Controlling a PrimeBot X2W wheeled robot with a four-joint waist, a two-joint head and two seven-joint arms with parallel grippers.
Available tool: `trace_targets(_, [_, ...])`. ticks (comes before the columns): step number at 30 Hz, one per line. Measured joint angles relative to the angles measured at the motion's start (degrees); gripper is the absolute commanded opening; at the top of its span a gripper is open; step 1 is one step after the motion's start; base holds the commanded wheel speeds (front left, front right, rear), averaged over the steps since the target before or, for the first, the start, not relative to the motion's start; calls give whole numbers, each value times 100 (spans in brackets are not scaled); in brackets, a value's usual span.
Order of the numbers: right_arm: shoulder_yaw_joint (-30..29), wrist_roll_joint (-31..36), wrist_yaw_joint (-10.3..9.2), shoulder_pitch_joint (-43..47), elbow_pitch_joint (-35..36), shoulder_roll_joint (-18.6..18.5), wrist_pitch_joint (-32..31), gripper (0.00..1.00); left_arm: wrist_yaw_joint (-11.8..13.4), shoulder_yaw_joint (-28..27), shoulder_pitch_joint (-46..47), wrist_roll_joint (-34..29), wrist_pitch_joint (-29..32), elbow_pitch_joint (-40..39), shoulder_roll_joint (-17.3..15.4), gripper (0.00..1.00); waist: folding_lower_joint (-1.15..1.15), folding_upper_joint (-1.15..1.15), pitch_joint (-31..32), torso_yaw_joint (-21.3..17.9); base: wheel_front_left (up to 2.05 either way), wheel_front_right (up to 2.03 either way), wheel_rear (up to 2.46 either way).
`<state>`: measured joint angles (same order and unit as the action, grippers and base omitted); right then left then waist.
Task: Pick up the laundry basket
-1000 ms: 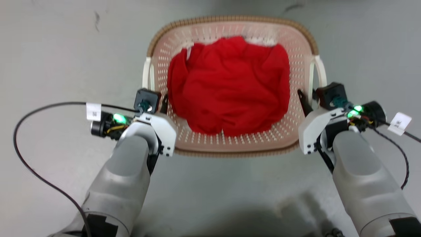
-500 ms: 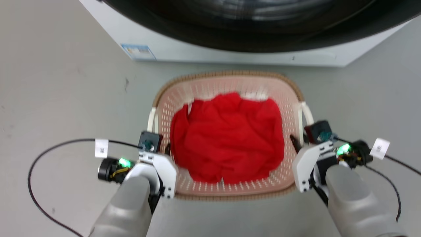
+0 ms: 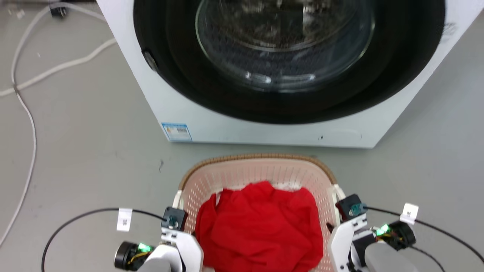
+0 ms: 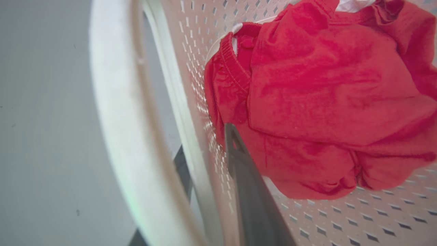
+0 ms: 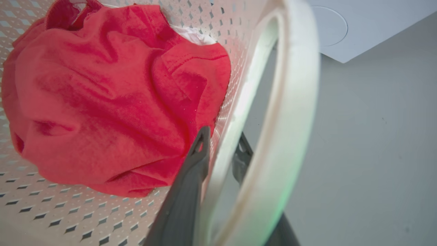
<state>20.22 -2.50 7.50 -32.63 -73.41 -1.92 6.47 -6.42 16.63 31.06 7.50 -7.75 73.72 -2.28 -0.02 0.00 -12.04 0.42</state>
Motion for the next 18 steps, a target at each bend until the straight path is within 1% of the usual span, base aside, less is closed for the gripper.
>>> trace_targets(6, [497,-530,-1,375,70,-13,-211,0,-20,51,-396,87,83,5,-12,0,0,0,567,-39,0,0,0])
trace_targets(11, [838,-811,-2,638,85,-20,-334,0,-29,104,-676,136,188,9,-25,0,1,0,970,-91,0,0,0])
trace_targets(18, [1088,-1043,-10,770,68,-31,-376,0,-48,211,-789,172,207,13,-30,0,1,0,1280,-144,0,0,0])
